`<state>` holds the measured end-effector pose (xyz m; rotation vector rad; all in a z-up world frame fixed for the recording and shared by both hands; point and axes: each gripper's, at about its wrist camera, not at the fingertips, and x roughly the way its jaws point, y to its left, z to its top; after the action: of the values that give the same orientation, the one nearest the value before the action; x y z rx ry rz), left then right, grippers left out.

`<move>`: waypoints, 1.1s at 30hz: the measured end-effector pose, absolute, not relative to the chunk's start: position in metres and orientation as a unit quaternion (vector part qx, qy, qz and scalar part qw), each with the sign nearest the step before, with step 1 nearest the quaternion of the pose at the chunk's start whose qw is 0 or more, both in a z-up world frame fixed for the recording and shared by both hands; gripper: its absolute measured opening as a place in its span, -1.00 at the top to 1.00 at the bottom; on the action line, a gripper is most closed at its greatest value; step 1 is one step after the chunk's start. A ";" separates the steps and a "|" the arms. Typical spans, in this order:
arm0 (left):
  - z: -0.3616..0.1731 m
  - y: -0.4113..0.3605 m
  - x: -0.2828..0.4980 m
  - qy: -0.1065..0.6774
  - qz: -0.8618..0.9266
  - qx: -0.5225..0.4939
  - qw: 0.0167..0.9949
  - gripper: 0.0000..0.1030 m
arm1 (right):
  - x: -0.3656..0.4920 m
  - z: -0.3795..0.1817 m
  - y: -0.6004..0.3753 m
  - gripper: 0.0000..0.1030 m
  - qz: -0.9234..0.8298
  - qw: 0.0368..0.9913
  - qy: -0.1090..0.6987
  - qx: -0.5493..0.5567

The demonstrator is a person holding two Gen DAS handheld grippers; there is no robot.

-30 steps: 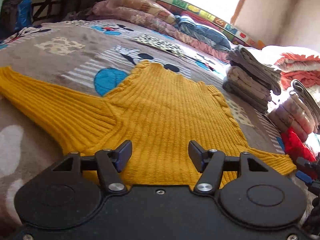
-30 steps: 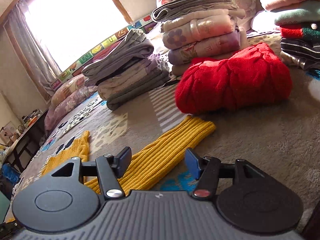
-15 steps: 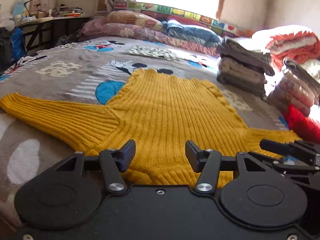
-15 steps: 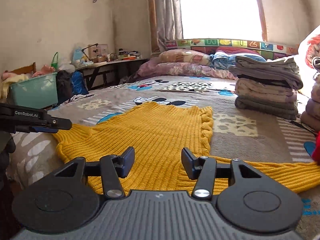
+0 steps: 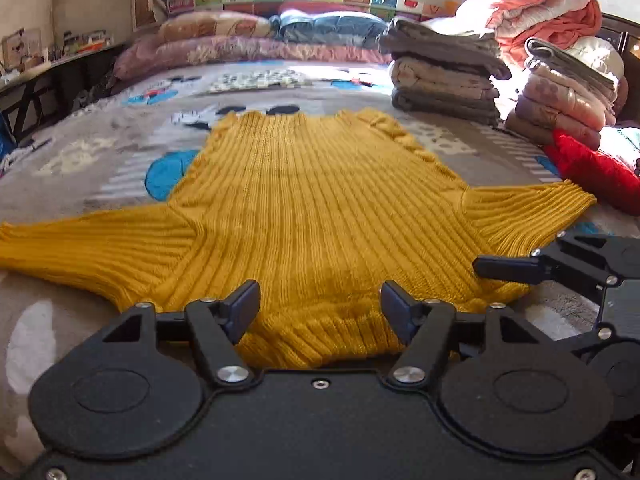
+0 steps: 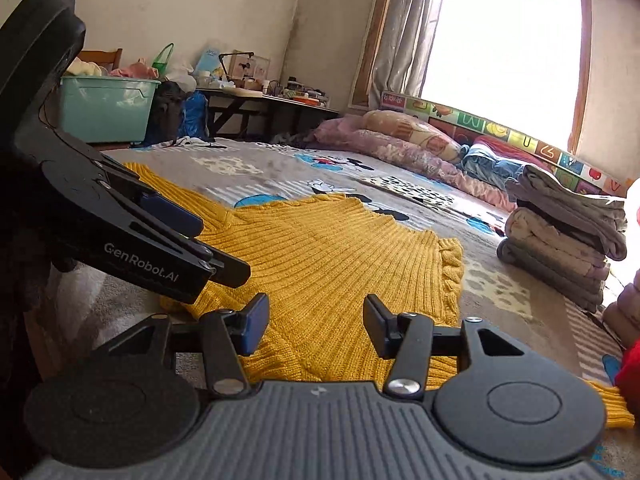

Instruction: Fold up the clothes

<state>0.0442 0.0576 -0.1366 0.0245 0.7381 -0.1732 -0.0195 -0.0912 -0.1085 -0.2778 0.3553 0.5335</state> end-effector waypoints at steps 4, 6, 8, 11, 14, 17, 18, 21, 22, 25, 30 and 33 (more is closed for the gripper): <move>-0.123 0.067 0.046 0.348 -0.105 -0.030 0.931 -0.34 | 0.006 -0.143 -0.105 -0.19 0.291 0.913 0.277 -0.072; -0.119 0.081 0.049 0.338 -0.091 -0.077 0.934 -0.34 | 0.002 -0.131 -0.109 -0.15 0.303 0.904 0.285 -0.094; -0.116 0.095 0.053 0.328 -0.077 -0.104 0.936 -0.34 | 0.003 -0.122 -0.120 -0.03 0.297 0.910 0.279 -0.072; -0.108 0.109 0.063 0.315 -0.064 -0.119 0.939 -0.31 | 0.015 -0.112 -0.132 -0.03 0.281 0.919 0.275 -0.033; -0.104 0.119 0.085 0.327 -0.057 -0.123 0.935 -0.19 | 0.044 -0.102 -0.145 -0.03 0.268 0.924 0.274 -0.002; -0.102 0.123 0.113 0.346 -0.057 -0.116 0.930 -0.17 | 0.081 -0.093 -0.155 -0.03 0.265 0.920 0.288 0.022; -0.100 0.124 0.121 0.349 -0.058 -0.115 0.928 -0.15 | 0.099 -0.093 -0.158 -0.03 0.263 0.918 0.295 0.028; -0.094 0.125 0.156 0.359 -0.068 -0.109 0.925 -0.14 | 0.145 -0.091 -0.163 -0.03 0.266 0.907 0.319 0.061; -0.093 0.124 0.168 0.363 -0.067 -0.102 0.924 -0.12 | 0.159 -0.089 -0.163 -0.03 0.271 0.903 0.325 0.070; -0.090 0.122 0.203 0.377 -0.069 -0.086 0.920 -0.04 | 0.203 -0.090 -0.160 -0.03 0.288 0.886 0.348 0.105; -0.092 0.117 0.261 0.393 -0.065 -0.053 0.916 0.08 | 0.256 -0.095 -0.154 -0.03 0.286 0.881 0.359 0.114; -0.098 0.115 0.291 0.402 -0.067 -0.047 0.912 0.14 | 0.284 -0.100 -0.151 -0.03 0.274 0.889 0.353 0.098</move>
<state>0.2909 0.1154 -0.0984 -0.0966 0.8289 -0.1384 0.2842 -0.1514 -0.1003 0.2030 0.7341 0.5698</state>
